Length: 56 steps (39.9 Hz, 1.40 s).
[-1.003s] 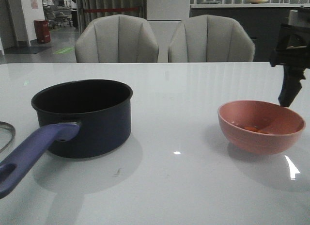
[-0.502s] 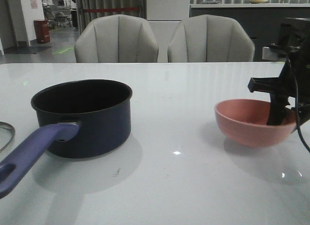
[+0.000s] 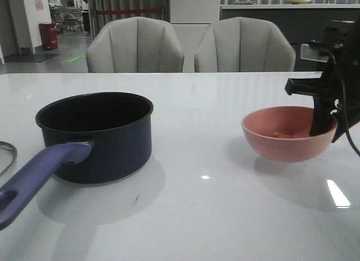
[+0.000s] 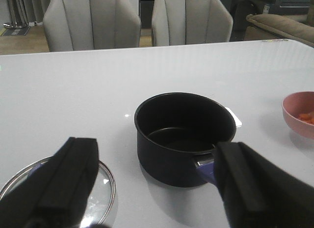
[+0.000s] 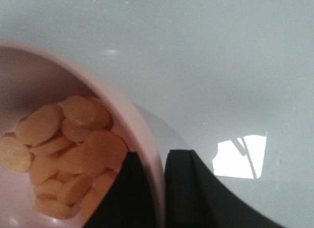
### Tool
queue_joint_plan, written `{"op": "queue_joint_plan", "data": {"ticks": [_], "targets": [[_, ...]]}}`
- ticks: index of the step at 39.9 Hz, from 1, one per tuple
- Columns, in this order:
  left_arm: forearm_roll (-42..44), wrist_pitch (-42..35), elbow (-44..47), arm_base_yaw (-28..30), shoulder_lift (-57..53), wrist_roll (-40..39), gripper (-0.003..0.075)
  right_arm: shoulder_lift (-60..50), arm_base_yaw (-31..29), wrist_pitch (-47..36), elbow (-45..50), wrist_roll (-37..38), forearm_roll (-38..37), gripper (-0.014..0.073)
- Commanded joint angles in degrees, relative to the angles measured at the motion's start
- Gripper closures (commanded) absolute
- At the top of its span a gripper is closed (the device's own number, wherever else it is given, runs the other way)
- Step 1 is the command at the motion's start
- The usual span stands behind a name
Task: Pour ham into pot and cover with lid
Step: 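Lift the pink bowl and carry it over the saucepan with right gripper, then tilt the bowl with the right gripper to pour carrot slices into saucepan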
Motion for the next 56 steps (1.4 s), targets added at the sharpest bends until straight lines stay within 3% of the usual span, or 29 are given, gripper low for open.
{"op": "queue_joint_plan", "data": {"ticks": [1,12,17,24,31,36,44,51,56], "targets": [[-0.25,-4.43,-1.48,-0.41,0.56,0.00,0.0188,-5.94,2.83,3.33,-6.81,-1.22,-0.68,0.0449],[-0.25,-4.43,-1.48,-0.41,0.56,0.00,0.0189,-6.71,17.06,9.69,-23.78,-1.22,-2.80,0.0449],[-0.25,-4.43,-1.48,-0.41,0.56,0.00,0.0188,-4.94,22.95,7.20,-27.61,-0.81,-2.95,0.0449],[-0.25,-4.43,-1.48,-0.41,0.56,0.00,0.0188,-2.44,28.23,-3.94,-28.00,0.19,-7.24,0.0449],[-0.25,-4.43,-1.48,-0.41,0.56,0.00,0.0188,-2.31,30.44,-20.23,-23.21,1.22,-13.15,0.0449],[-0.25,-4.43,-1.48,-0.41,0.56,0.00,0.0188,-2.31,30.49,-33.29,-16.91,1.16,-13.29,0.0449],[-0.25,-4.43,-1.48,-0.41,0.56,0.00,0.0188,-2.31,30.49,-63.60,-4.44,-1.22,-13.73,0.0449],[-0.25,-4.43,-1.48,-0.41,0.27,0.00,0.0188,-1.44,30.52,-94.51,5.33,-8.86,-13.73,0.0449],[-0.25,-4.43,-1.48,-0.41,0.14,0.00,0.0188,0.91,30.63,-108.72,7.98,-17.66,-13.73,0.0449]]}}
